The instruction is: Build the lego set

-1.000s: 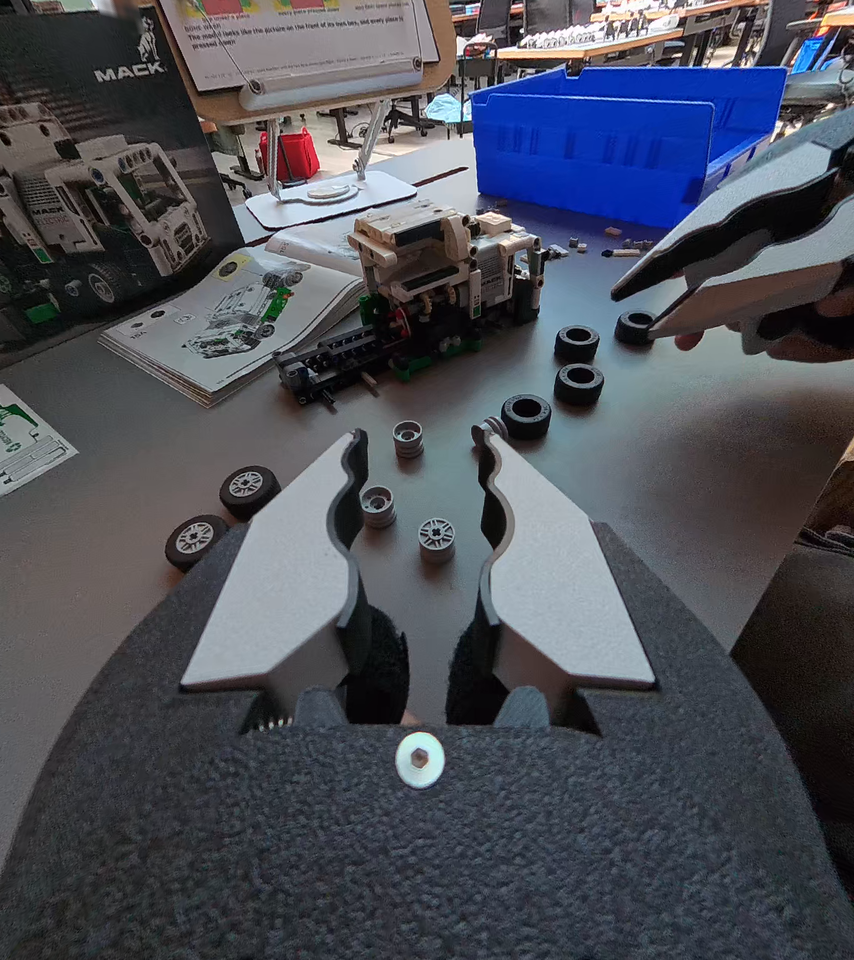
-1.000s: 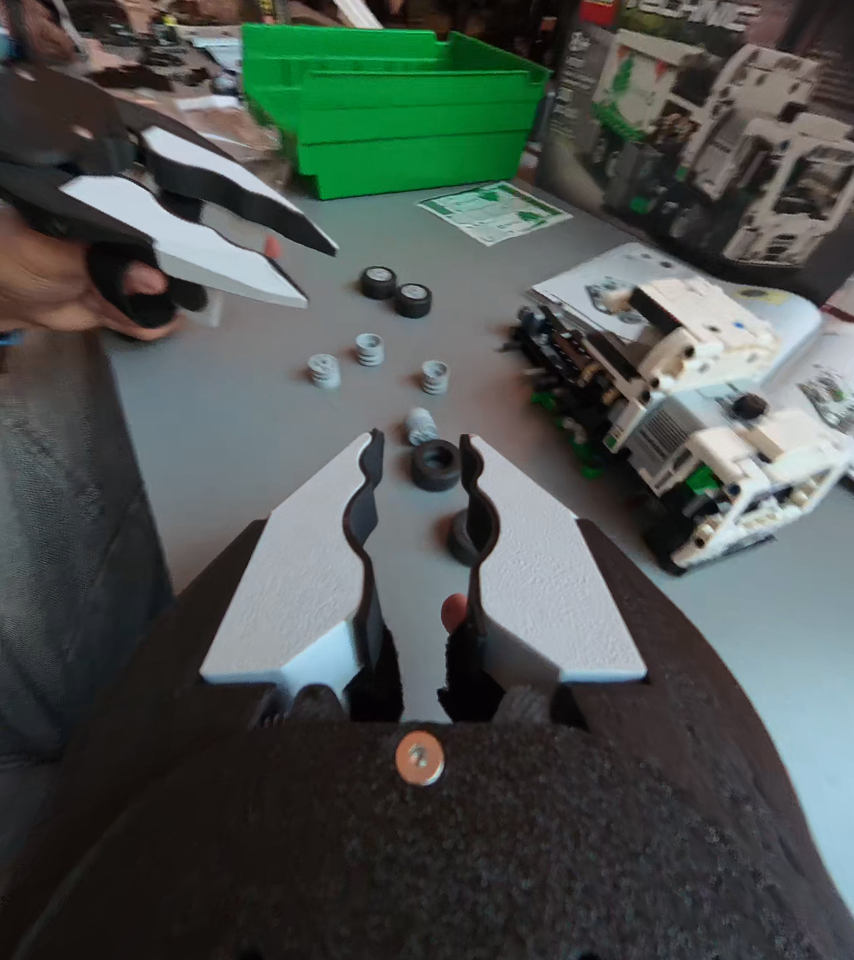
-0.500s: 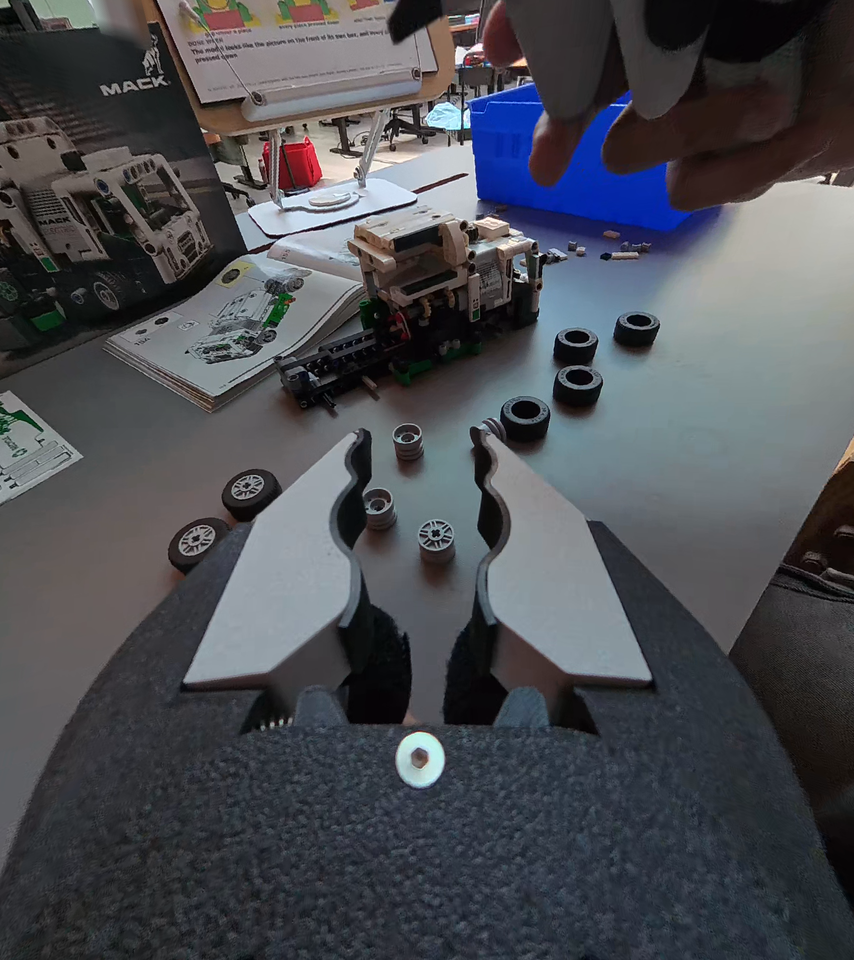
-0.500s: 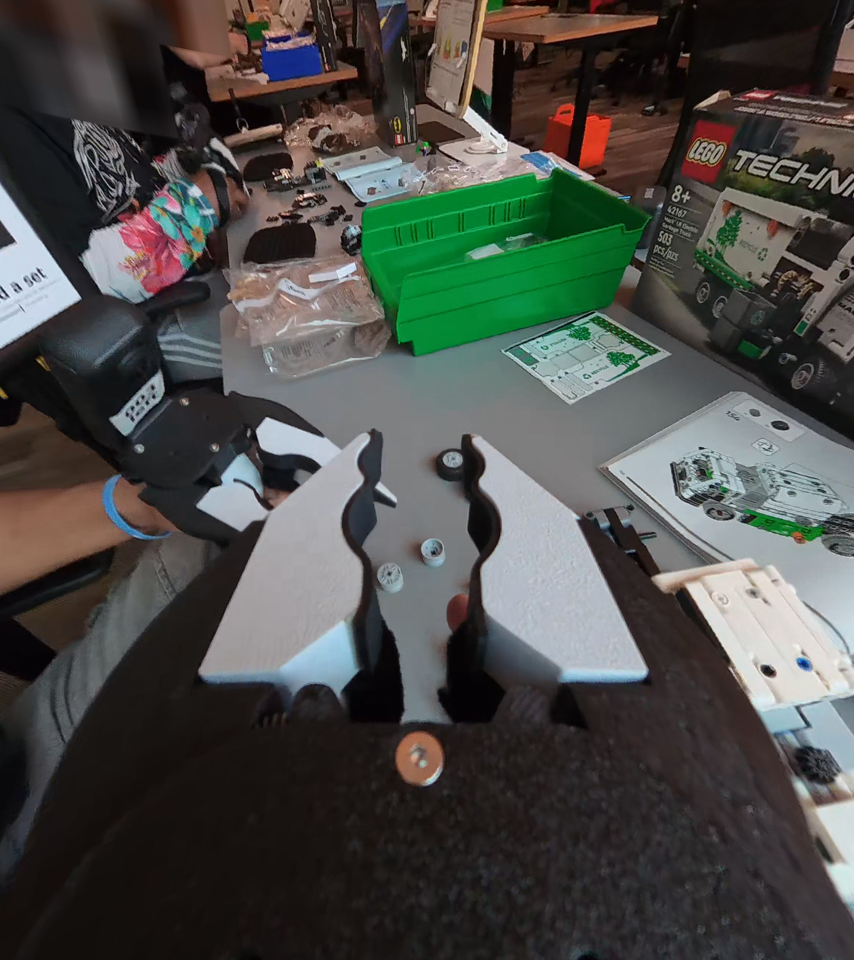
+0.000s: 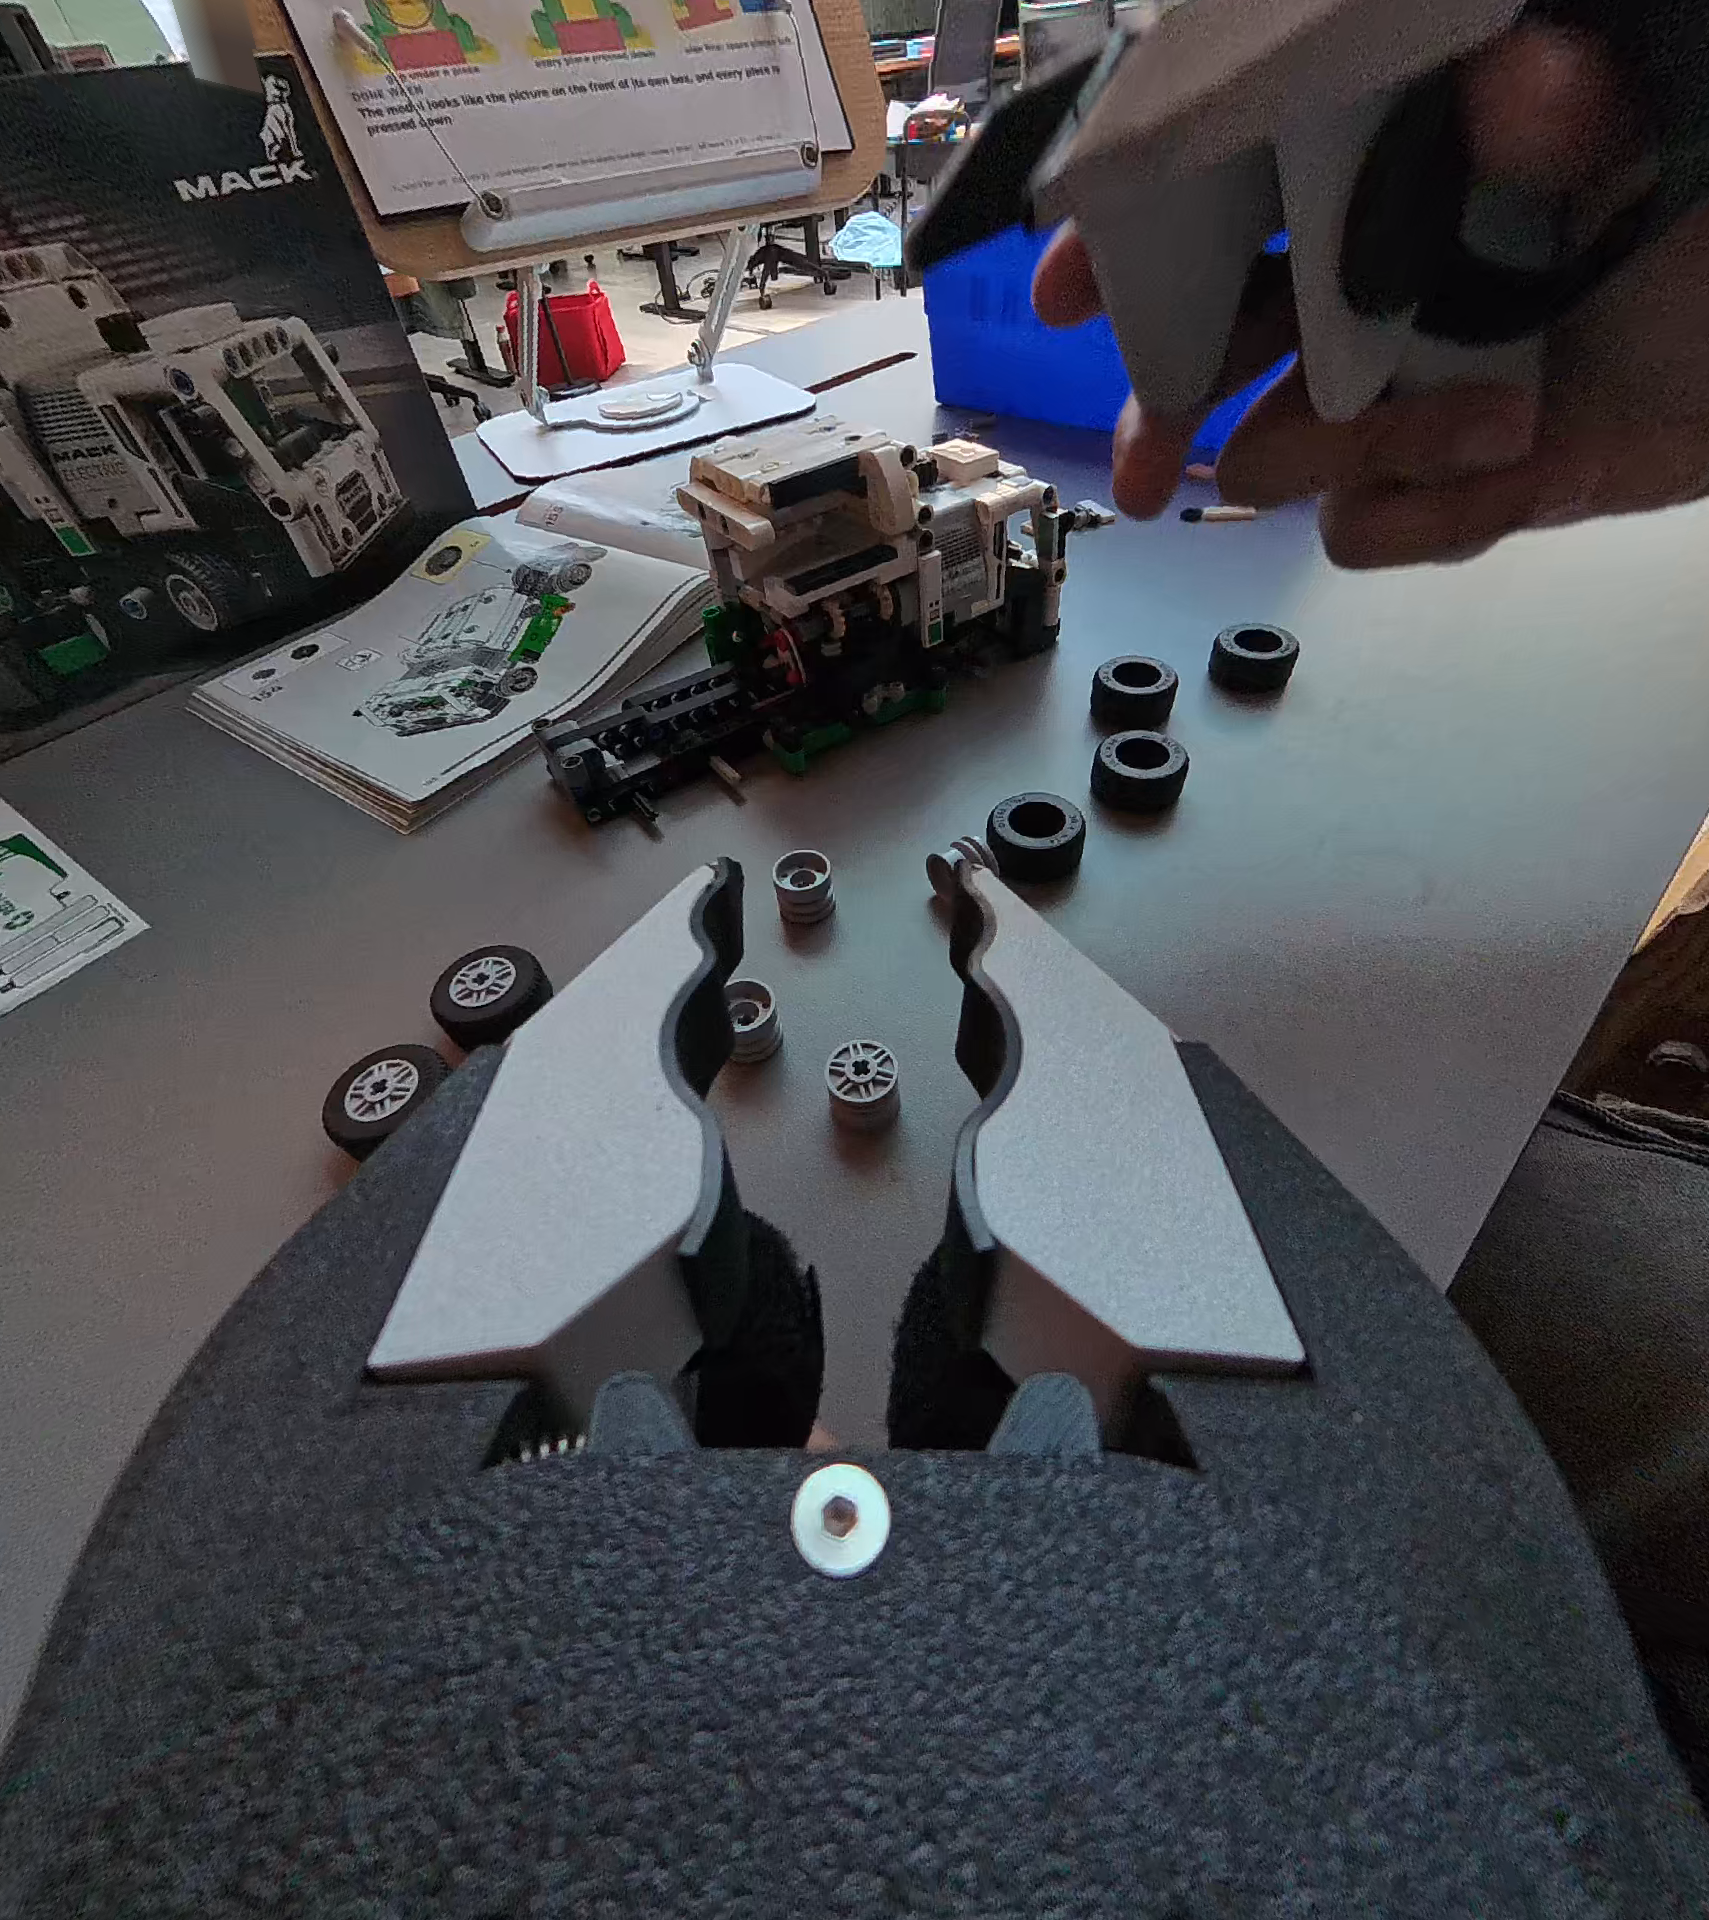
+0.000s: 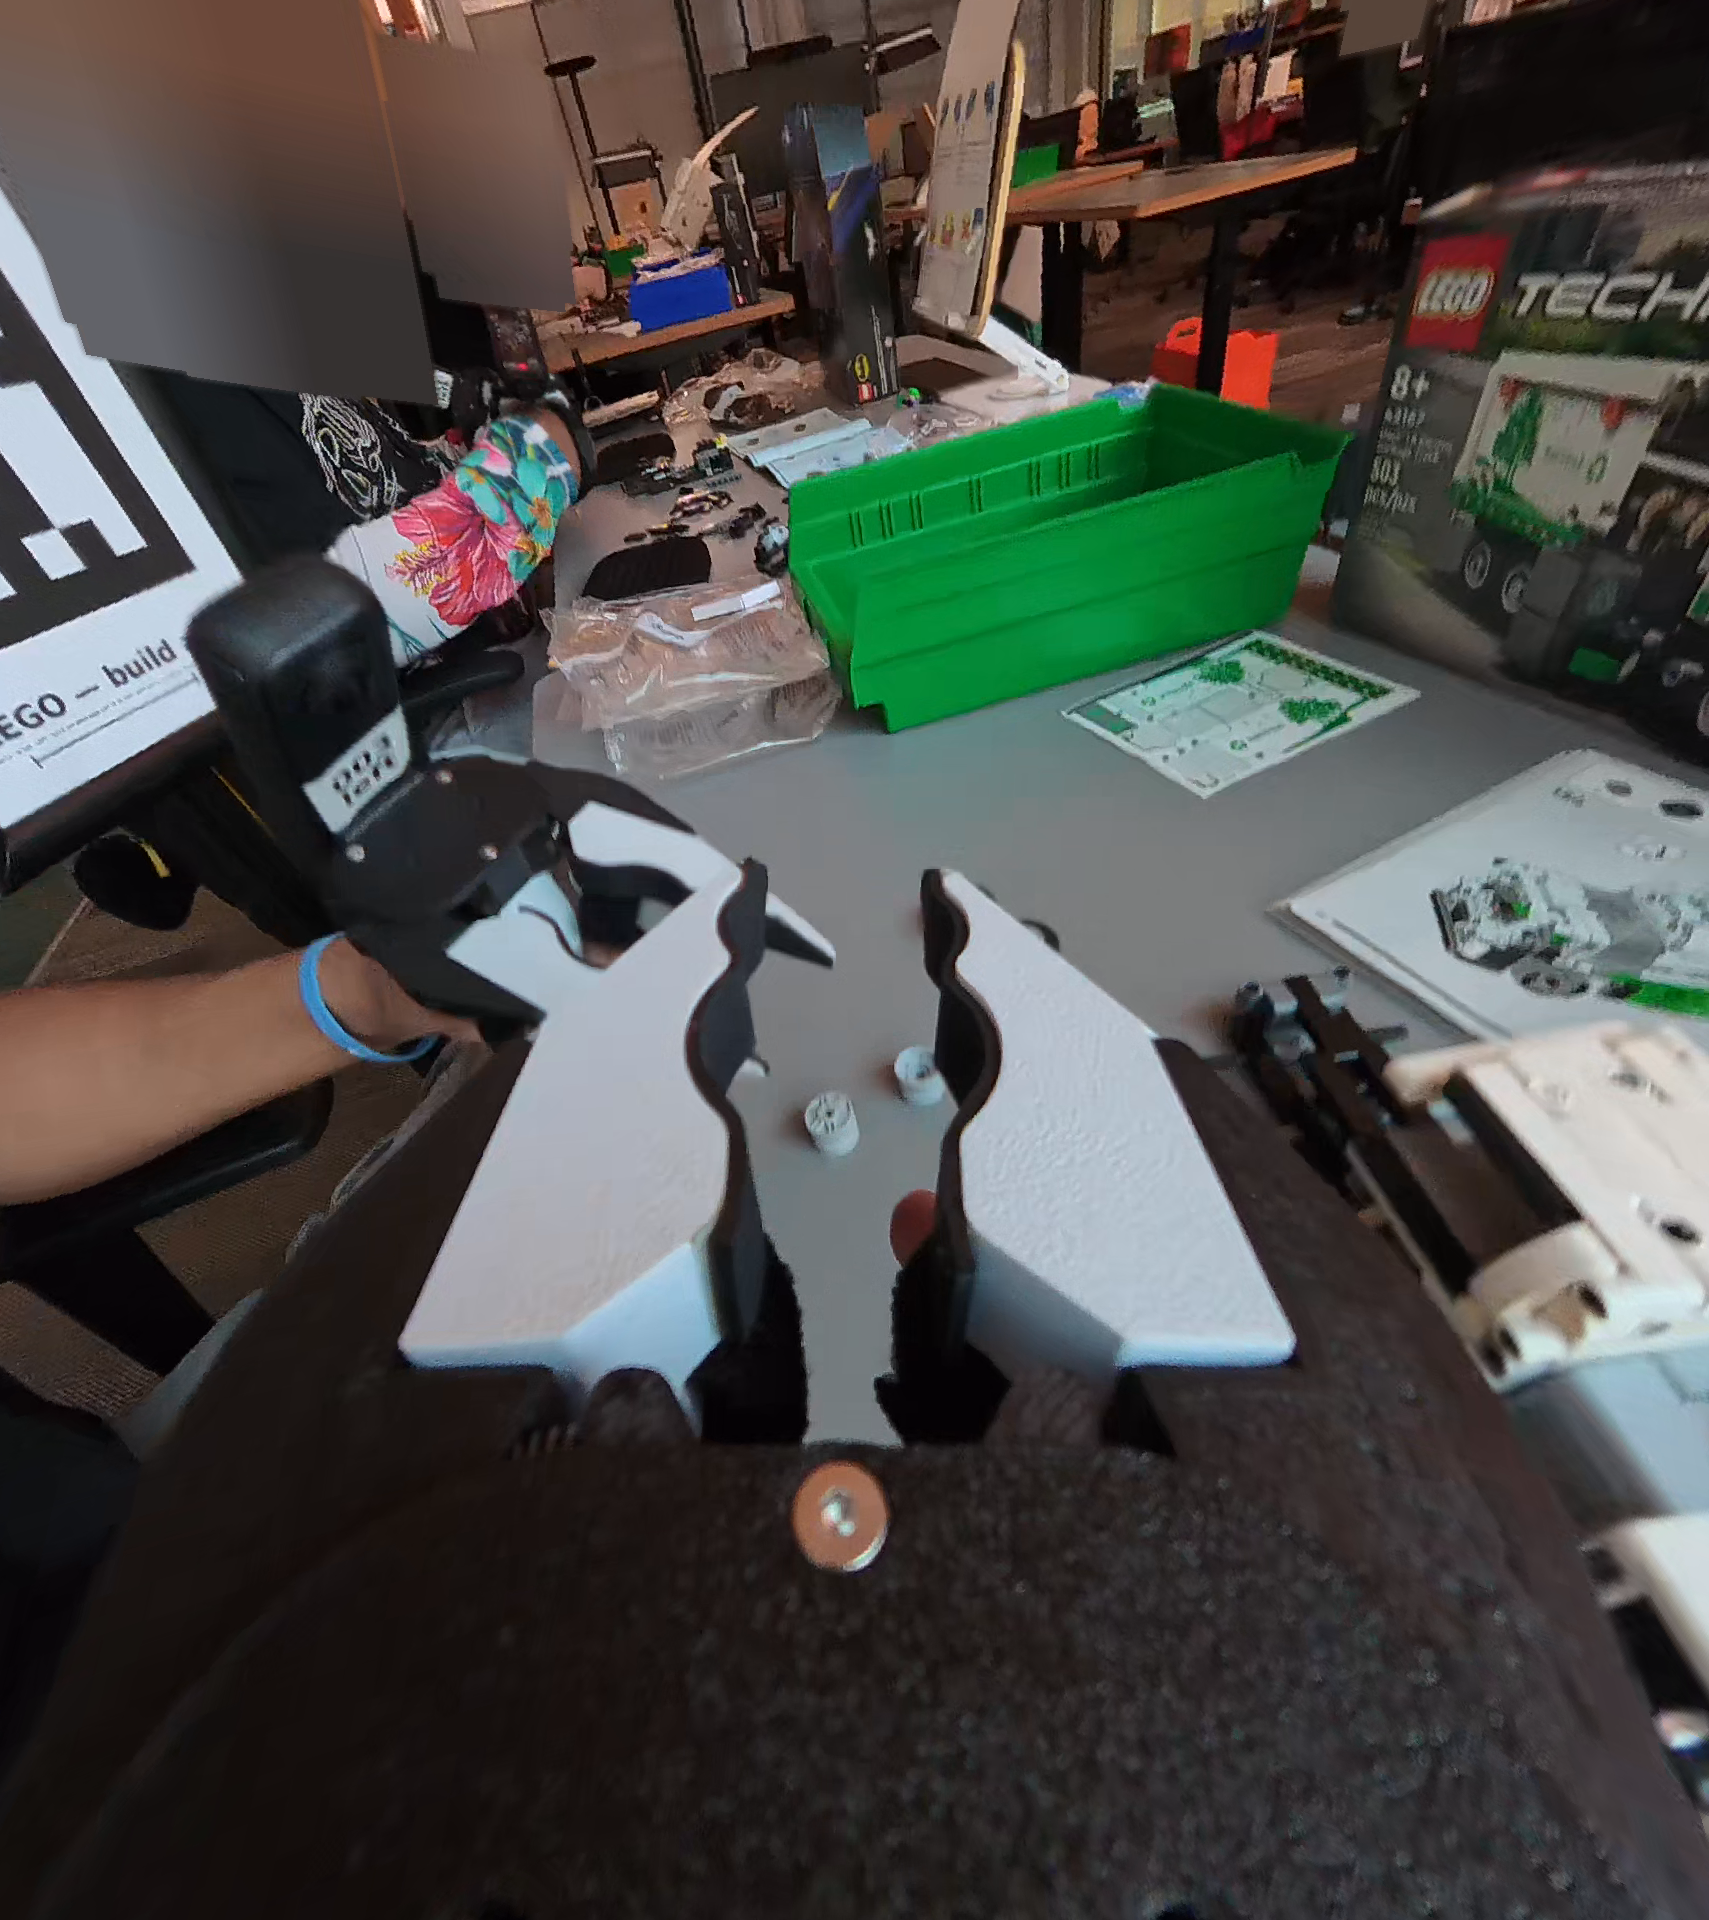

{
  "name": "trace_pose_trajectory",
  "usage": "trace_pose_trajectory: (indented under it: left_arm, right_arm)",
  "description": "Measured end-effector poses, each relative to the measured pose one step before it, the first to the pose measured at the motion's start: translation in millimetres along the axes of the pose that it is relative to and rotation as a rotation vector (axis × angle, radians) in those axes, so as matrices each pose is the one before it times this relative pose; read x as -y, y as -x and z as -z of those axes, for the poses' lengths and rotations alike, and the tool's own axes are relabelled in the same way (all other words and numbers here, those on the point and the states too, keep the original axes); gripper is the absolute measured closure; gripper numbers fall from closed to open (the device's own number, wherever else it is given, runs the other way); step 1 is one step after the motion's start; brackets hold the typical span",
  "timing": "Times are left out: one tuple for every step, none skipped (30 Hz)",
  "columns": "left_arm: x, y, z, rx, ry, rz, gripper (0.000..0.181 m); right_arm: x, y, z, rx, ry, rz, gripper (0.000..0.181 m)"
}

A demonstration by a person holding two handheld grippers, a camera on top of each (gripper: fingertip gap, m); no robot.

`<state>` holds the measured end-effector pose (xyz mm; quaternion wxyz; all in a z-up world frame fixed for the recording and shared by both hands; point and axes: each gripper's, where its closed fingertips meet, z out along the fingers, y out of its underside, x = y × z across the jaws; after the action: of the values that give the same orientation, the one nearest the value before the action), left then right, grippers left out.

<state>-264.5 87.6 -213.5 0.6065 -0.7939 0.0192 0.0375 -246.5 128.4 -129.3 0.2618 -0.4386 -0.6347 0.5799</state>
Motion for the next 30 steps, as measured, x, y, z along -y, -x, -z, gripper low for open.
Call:
trace_pose_trajectory:
  left_arm:
    - [-0.03, -0.55, 0.0, -0.0003, 0.0, -0.0042, 0.143]
    - [-0.04, -0.36, 0.03, 0.0022, 0.0002, -0.0062, 0.143]
    - [-0.18, -0.32, -0.13, 0.0025, 0.001, -0.0064, 0.143]
    - [-0.23, -0.47, -0.21, 0.0005, 0.0023, -0.0052, 0.143]
    - [-0.24, -0.48, -0.16, -0.0011, 0.002, -0.0027, 0.143]
    - [0.12, -0.07, 0.19, -0.0007, -0.0014, -0.0004, 0.143]
    - [0.68, -0.12, 0.65, -0.0004, -0.0053, 0.0001, 0.143]
    - [0.34, -0.55, 0.71, -0.0054, -0.0029, 0.0005, 0.143]
    - [-0.66, -0.47, 0.21, -0.0064, 0.0036, 0.0036, 0.143]
    - [-0.75, 0.45, -0.47, -0.0031, 0.0061, 0.0072, 0.143]
    - [-1.68, 0.35, -1.44, -0.0035, 0.0138, 0.0074, 0.143]
    - [-2.58, -0.43, -2.1, -0.0061, 0.0205, 0.0031, 0.141]
    - [-2.41, -1.23, -1.92, -0.0073, 0.019, -0.0033, 0.14]
    - [-1.64, -1.84, -1.37, -0.0069, 0.0129, -0.0091, 0.14]
    - [-0.74, -1.76, -0.68, -0.0033, 0.0067, -0.0129, 0.14]
    - [-0.34, -1.31, -0.32, 0.0015, 0.0027, -0.0142, 0.14]
    - [-0.02, -0.93, 0.01, 0.0038, 0.0, -0.0135, 0.141]
    - [0.16, -0.97, 0.06, 0.0018, -0.0011, -0.0114, 0.141]
    - [0.08, -1.01, 0.14, -0.0015, -0.0013, -0.0076, 0.141]
    - [0.13, -0.83, 0.12, -0.0044, -0.001, -0.0027, 0.141]
    - [0.11, -0.63, 0.07, -0.007, -0.0009, 0.0023, 0.141]
    - [0.15, -0.29, 0.16, -0.0077, -0.0015, 0.006, 0.141]
    - [0.36, -0.14, 0.29, -0.0073, -0.0029, 0.0074, 0.141]
    - [0.67, -0.09, 0.62, -0.0068, -0.0056, 0.0073, 0.141]
    - [0.83, 0.06, 0.72, -0.0058, -0.0071, 0.007, 0.142]
    - [0.63, -0.13, 0.52, -0.0063, -0.0053, 0.006, 0.142]
    - [0.28, -0.39, 0.4, -0.0069, -0.0025, 0.0042, 0.143]
    - [0.02, -0.64, -0.01, -0.0069, -0.0005, 0.0025, 0.143]
    - [-0.13, -0.59, -0.01, -0.006, 0.0009, 0.0009, 0.142]
    - [-0.22, -0.64, -0.13, -0.0042, 0.0014, -0.0006, 0.143]
  right_arm:
    - [-14.31, -1.88, 2.98, -0.0099, 0.0099, -0.0044, 0.151]
    - [-15.83, -3.96, 3.76, -0.0248, 0.0305, 0.0152, 0.148]
    - [-14.74, -6.4, 4.45, -0.0422, 0.029, 0.0195, 0.145]
    - [-13.91, -9.87, 5.7, -0.0589, 0.0298, 0.0125, 0.143]
    - [-12.71, -8.37, 6.74, -0.0438, 0.0322, 0.0147, 0.141]
    - [-10.5, -6.72, 6.96, -0.0326, 0.0268, 0.0239, 0.141]
    - [-9.38, -9.05, 6.5, -0.0499, 0.0286, 0.0218, 0.141]
    - [-7.33, -7.61, 5.7, -0.0443, 0.0256, 0.0203, 0.139]
    - [-3.68, -3.1, 4.25, -0.0245, 0.0071, 0.0155, 0.138]
    - [-3.21, 1.75, 1.48, -0.0043, 0.0102, 0.0093, 0.138]
    - [-3.02, 5.69, -1.13, 0.0128, 0.0213, 0.0062, 0.137]
    - [-0.29, 8.17, -2.55, 0.0164, 0.014, 0.0122, 0.136]
    - [1.11, 8.22, -3.63, 0.0078, 0.0086, 0.0256, 0.136]
    - [-0.29, 4.45, -4.71, -0.0156, 0.0157, 0.0331, 0.136]
    - [-2.37, 3.91, -5.69, -0.0105, 0.0221, 0.0357, 0.136]
    - [-3.62, 5.88, -6.59, 0.0133, 0.0191, 0.0202, 0.136]
    - [-3.85, 4.08, -6.71, 0.0189, 0.0211, 0.0001, 0.137]
    - [-3.16, -0.62, -5.85, -0.0005, 0.0225, -0.0053, 0.137]
    - [-1.12, -0.84, -4.15, -0.0003, 0.012, -0.0011, 0.137]
    - [1.14, -0.82, -2.39, -0.0023, 0.0032, -0.0019, 0.137]
    - [3.33, 0.13, -1.84, -0.0005, -0.0062, -0.005, 0.137]
    - [3.66, 0.48, -2.34, -0.0006, -0.0032, -0.0077, 0.137]
    - [2.8, 2.2, -3.44, 0.0122, 0.0044, -0.0013, 0.137]
    - [1.99, 2.02, -4.5, 0.0136, 0.0105, 0.0004, 0.138]
    - [0.93, 1.13, -5.18, 0.0101, 0.0192, 0.0048, 0.138]
    - [0.5, 0.57, -5.49, 0.0091, 0.0222, 0.013, 0.141]
    - [-1.85, -2.02, -5.02, -0.0037, 0.0351, 0.0199, 0.145]
    - [-4.18, -2.25, -3.58, -0.002, 0.0406, 0.0322, 0.15]
    - [-3.75, -0.96, -2.79, 0.0063, 0.0256, 0.0297, 0.153]
    - [-2.37, -1.68, -1.76, 0.0039, 0.0113, 0.0154, 0.154]
